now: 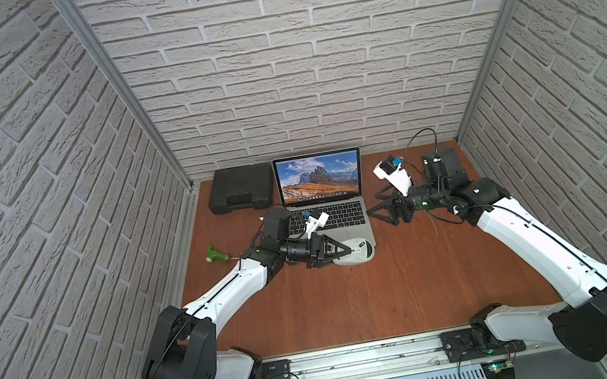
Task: Remove the wireless mouse receiver from the laptop
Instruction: Adjust the USB plug on the mouse, then place the mouse at the center of the board.
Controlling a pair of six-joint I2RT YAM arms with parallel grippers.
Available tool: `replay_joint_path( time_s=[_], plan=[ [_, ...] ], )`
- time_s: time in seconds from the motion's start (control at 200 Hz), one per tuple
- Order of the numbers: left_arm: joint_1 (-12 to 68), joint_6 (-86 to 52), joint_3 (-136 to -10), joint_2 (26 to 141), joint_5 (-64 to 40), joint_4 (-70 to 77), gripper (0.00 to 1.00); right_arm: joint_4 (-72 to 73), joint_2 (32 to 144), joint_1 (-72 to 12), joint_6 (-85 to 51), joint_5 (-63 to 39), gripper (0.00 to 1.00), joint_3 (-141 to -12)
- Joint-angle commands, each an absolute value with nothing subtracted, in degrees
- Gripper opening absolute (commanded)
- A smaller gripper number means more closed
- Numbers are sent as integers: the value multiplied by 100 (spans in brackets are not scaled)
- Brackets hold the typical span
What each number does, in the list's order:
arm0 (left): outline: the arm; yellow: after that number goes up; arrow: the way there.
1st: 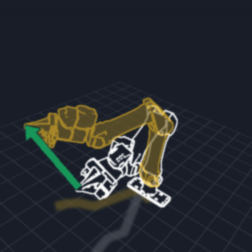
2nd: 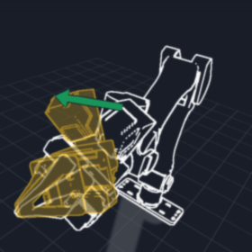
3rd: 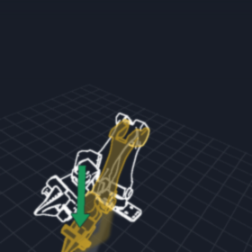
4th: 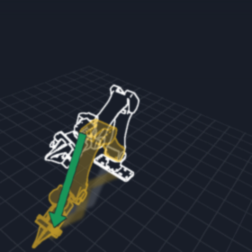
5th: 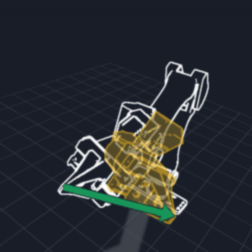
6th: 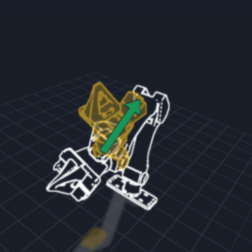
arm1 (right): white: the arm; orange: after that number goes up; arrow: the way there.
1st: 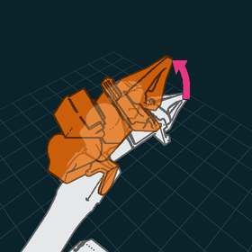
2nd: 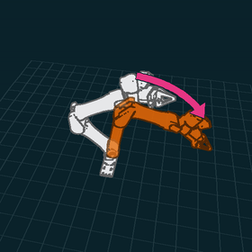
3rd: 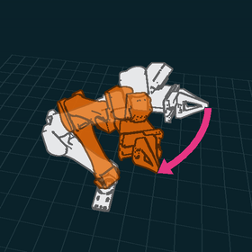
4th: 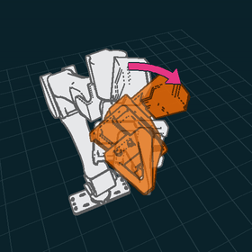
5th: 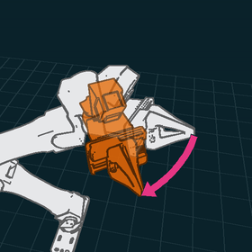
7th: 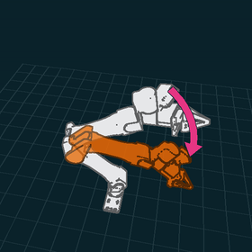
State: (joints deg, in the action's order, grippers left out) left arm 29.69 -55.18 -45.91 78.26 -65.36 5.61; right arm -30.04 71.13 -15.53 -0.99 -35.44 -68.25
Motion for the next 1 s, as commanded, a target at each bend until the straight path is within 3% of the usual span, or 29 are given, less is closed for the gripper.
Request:
replay_joint_path(
  time_s=[0.0,0.19,0.48,0.785,0.995],
  plan=[
    [3002,-5134,-4722,7699,-6217,1229,0,-1820,7153,-1458,-2772,-4075,75,-6045],
    [3031,-4963,-4766,7961,-6088,1496,0,416,6607,-1527,-4069,-4719,78,-4329],
    [3282,-5042,-5051,8356,-6076,1763,0,1578,7216,-1885,-4767,-4857,79,-4052],
    [3270,-5211,-5086,8449,-5933,1888,0,606,6270,-1542,-4923,-3086,79,-4044],
    [3276,-5334,-5133,8643,-5965,2101,0,941,6224,-1389,-5255,-3884,82,-4185]
  ],
)
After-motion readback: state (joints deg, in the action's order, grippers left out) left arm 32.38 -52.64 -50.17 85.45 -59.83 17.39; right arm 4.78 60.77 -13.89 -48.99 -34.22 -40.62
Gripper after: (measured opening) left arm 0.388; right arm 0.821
